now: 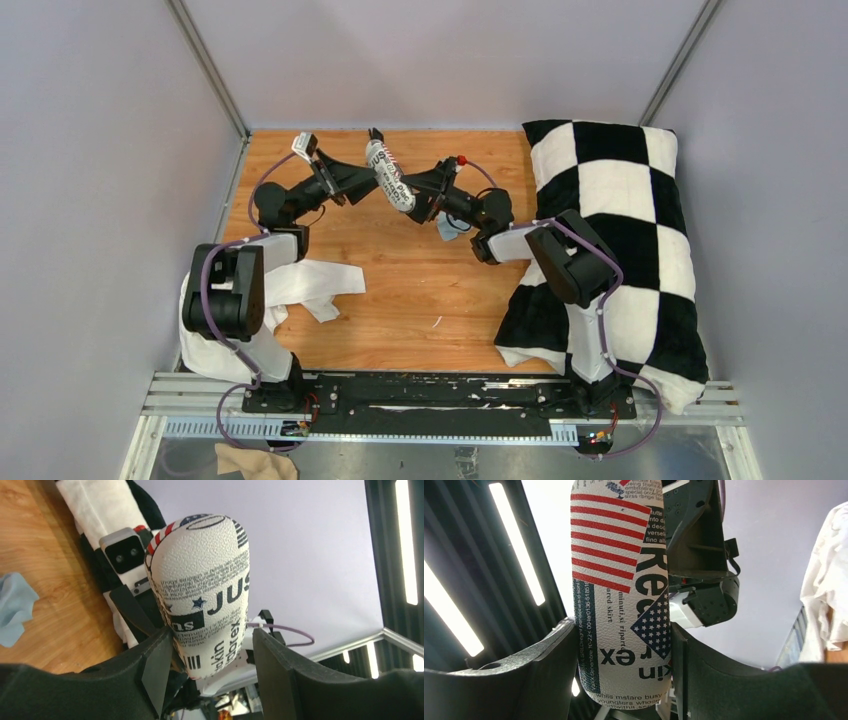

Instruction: Organize the sunglasses

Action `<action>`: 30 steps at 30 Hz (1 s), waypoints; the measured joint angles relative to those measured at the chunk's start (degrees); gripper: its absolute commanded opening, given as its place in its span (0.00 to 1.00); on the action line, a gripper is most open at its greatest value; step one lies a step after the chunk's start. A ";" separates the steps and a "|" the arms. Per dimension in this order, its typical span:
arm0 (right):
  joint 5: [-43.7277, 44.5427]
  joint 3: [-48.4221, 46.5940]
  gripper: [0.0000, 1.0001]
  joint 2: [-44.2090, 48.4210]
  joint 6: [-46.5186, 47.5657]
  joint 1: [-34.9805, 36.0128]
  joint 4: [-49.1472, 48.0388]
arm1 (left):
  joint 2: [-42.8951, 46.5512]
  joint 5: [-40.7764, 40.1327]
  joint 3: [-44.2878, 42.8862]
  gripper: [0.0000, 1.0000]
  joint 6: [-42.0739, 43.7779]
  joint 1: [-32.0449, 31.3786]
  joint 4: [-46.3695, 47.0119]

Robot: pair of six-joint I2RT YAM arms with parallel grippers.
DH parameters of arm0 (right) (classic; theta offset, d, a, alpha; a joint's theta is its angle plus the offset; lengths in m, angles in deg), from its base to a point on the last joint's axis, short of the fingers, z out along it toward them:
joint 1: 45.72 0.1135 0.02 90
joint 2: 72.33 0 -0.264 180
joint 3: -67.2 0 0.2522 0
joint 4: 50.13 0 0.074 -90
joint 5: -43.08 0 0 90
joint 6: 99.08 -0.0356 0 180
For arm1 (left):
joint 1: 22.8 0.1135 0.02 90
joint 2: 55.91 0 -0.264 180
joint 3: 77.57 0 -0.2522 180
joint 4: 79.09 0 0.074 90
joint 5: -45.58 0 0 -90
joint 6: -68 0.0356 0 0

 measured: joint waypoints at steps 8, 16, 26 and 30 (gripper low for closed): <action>3.61 0.39 0.00 0.59 -3.56 0.11 -0.20 | 1.92 5.18 -0.44 0.00 3.80 1.62 2.93; 3.39 0.17 0.00 0.61 -4.52 0.11 -0.28 | 1.68 6.23 -1.16 0.61 2.84 1.86 3.61; 1.62 2.84 0.00 0.66 -3.72 -0.76 0.11 | 2.08 4.68 2.71 0.91 -0.92 1.57 5.55; 0.04 4.07 0.00 1.92 -0.35 -1.29 2.47 | 4.02 3.61 4.76 0.97 1.60 1.27 1.73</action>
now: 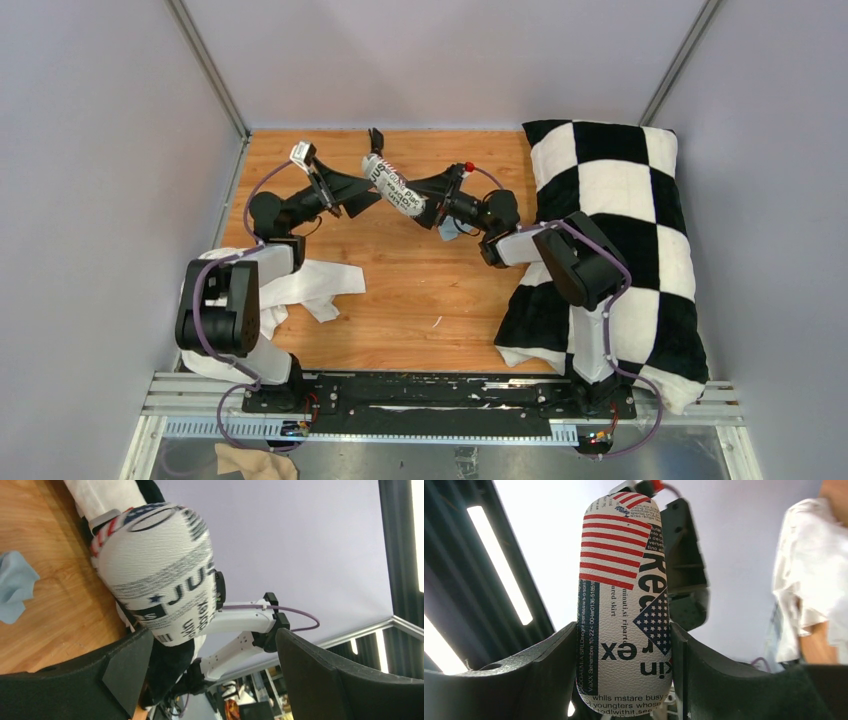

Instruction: Organize the sunglasses

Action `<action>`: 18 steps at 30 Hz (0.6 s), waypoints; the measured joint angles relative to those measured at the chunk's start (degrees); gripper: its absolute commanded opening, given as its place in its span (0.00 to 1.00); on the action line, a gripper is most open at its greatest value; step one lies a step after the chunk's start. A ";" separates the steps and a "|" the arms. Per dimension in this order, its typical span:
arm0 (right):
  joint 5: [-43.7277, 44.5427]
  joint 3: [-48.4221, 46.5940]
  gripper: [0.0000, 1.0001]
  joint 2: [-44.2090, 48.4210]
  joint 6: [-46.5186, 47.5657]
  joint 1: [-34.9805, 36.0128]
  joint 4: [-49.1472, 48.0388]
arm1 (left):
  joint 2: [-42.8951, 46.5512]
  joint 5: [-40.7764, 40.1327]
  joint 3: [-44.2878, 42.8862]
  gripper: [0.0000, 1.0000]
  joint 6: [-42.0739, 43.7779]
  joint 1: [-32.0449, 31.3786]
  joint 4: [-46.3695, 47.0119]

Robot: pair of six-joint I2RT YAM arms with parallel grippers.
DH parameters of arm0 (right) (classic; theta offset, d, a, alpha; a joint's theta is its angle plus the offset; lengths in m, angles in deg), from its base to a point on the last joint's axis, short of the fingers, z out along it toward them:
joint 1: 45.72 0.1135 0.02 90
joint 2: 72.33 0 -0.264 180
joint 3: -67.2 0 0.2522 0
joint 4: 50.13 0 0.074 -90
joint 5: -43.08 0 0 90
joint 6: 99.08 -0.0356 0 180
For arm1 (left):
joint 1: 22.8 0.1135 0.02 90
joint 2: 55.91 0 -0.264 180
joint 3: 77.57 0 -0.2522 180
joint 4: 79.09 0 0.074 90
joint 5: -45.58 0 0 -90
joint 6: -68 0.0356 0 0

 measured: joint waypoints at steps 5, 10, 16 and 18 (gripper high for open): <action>-1.77 2.05 0.00 5.05 9.14 -1.40 10.62 | 6.51 -1.92 0.50 1.00 7.93 -0.22 -12.02; -2.73 2.36 0.00 10.69 21.11 -1.84 22.73 | 11.21 -3.91 0.52 1.00 15.85 -0.26 -24.26; -2.64 2.27 0.00 16.04 34.93 -1.84 35.95 | 11.54 -6.16 3.41 1.00 17.55 -0.68 -29.22; -2.49 2.16 0.00 17.38 38.93 -1.81 39.89 | 11.58 -7.13 4.44 1.00 17.53 -1.49 -30.25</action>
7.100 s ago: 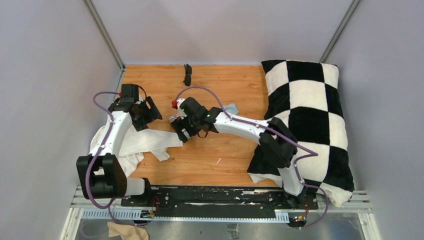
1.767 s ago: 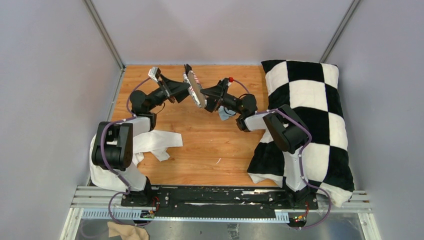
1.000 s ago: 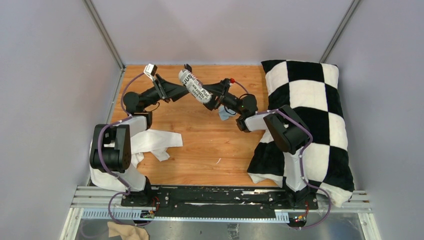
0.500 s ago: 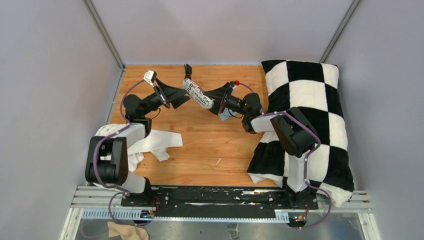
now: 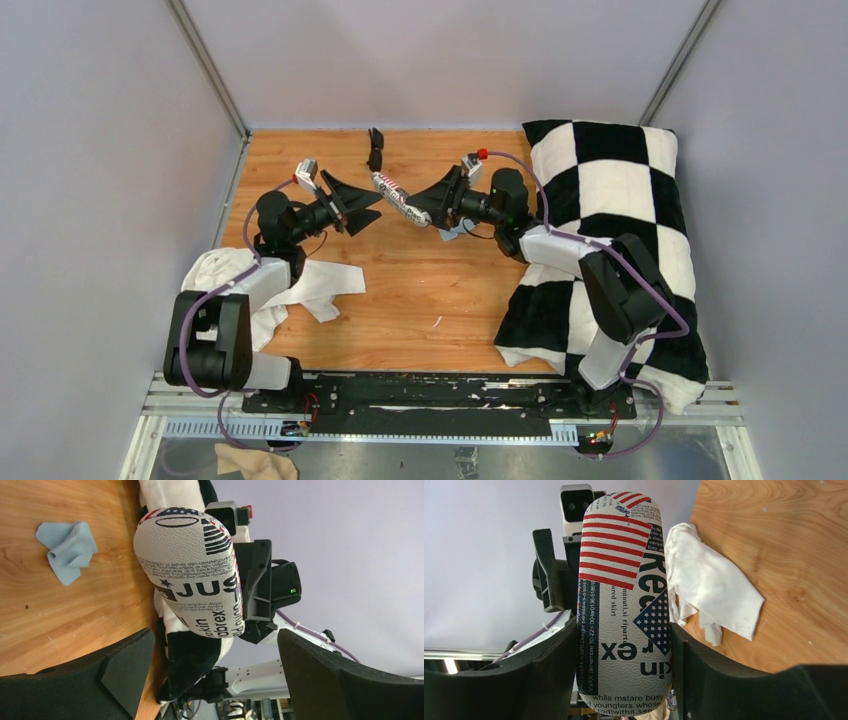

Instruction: Organize the sunglasses

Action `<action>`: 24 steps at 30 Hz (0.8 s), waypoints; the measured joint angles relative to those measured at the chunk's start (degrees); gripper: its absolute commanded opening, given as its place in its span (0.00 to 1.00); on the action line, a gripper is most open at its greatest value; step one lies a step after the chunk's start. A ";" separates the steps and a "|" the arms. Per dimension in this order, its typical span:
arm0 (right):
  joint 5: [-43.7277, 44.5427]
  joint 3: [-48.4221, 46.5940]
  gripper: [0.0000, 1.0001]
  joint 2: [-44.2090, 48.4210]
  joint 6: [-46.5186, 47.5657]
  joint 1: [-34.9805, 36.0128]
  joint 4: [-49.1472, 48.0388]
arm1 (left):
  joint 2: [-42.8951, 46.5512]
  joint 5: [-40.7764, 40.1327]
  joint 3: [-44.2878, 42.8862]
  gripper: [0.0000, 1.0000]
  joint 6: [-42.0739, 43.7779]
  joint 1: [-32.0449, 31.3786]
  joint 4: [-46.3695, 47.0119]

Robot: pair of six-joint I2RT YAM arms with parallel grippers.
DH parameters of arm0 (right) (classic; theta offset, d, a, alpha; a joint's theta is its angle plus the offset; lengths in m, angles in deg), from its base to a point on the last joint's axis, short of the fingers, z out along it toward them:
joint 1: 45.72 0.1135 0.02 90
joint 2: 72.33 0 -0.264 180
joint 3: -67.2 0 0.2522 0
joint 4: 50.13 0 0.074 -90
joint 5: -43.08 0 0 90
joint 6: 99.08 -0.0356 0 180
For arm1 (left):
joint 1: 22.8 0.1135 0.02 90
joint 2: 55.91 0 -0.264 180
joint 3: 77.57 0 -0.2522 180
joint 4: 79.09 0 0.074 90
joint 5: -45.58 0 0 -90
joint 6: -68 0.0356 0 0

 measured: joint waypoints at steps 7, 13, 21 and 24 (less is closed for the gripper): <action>0.94 -1.01 0.00 1.86 7.96 0.39 7.74 | 0.35 -3.39 0.61 1.00 -0.26 -2.54 -1.11; 1.03 -1.01 0.00 1.86 9.07 0.74 9.31 | -0.02 -5.40 0.61 1.00 -0.31 -3.48 -1.11; 0.96 -1.01 0.00 1.86 7.85 0.76 7.41 | -2.60 -6.56 0.61 1.00 -0.31 -4.02 -1.16; 0.83 -1.01 0.00 1.86 6.78 0.76 6.19 | -2.91 -6.82 0.59 0.99 -0.28 -4.28 -1.14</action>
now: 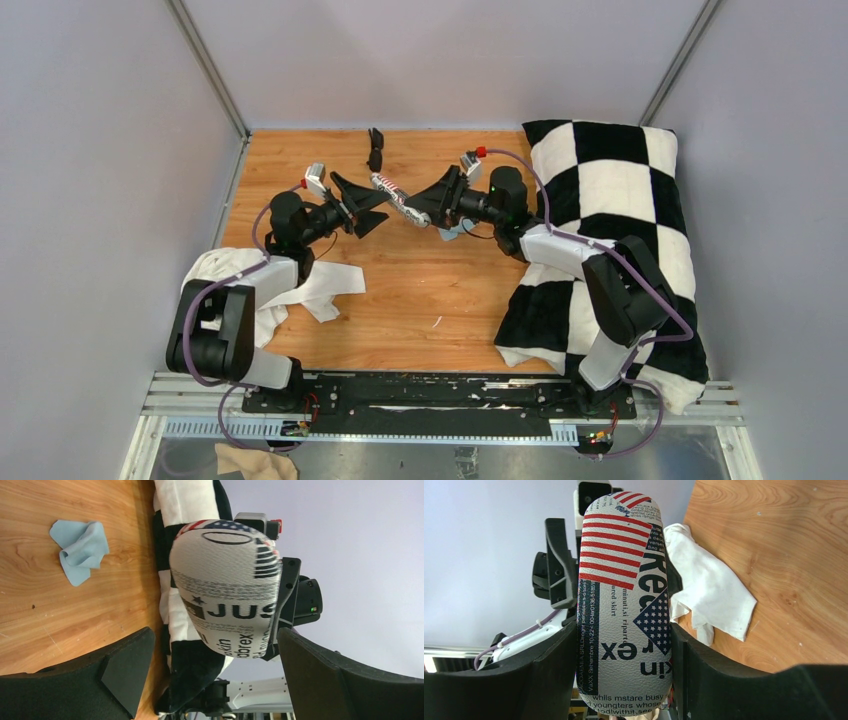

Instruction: Organize the sunglasses

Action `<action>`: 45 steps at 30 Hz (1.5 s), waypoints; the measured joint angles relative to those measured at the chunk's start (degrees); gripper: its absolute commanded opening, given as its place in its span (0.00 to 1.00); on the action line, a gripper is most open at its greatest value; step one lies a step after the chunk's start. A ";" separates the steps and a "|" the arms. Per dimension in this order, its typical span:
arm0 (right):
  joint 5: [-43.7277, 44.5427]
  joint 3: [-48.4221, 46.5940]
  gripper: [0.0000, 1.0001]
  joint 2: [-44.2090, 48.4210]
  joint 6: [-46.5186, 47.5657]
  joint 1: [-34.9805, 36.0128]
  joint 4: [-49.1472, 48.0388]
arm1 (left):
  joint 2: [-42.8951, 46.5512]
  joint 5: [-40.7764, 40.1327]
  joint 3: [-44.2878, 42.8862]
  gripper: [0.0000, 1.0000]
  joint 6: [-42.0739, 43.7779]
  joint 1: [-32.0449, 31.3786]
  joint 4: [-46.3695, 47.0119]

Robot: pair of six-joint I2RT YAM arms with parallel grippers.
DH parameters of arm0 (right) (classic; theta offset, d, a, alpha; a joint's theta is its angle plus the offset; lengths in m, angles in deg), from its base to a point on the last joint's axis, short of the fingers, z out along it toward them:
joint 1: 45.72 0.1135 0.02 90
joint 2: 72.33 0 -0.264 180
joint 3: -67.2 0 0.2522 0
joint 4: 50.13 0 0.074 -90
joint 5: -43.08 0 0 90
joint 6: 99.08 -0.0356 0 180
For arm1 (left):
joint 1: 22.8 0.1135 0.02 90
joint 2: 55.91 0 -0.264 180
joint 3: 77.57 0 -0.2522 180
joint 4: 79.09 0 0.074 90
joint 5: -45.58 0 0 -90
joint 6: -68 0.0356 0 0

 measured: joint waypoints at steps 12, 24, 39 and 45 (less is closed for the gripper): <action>-1.20 0.00 0.00 -2.47 -6.08 0.94 -6.58 | -1.70 -0.72 -0.04 0.93 -2.60 -0.61 3.56; -1.66 -0.57 0.00 -3.98 -8.81 1.36 -9.07 | -6.82 -2.56 1.07 0.68 -10.80 -1.31 17.57; -1.77 -0.59 0.00 -15.06 -28.63 0.87 -30.47 | -8.37 -4.11 1.81 0.00 -12.11 -0.72 21.44; -0.07 -0.46 0.00 -20.98 -39.98 0.83 -40.96 | -10.99 -3.52 1.57 0.00 -11.87 -0.39 24.09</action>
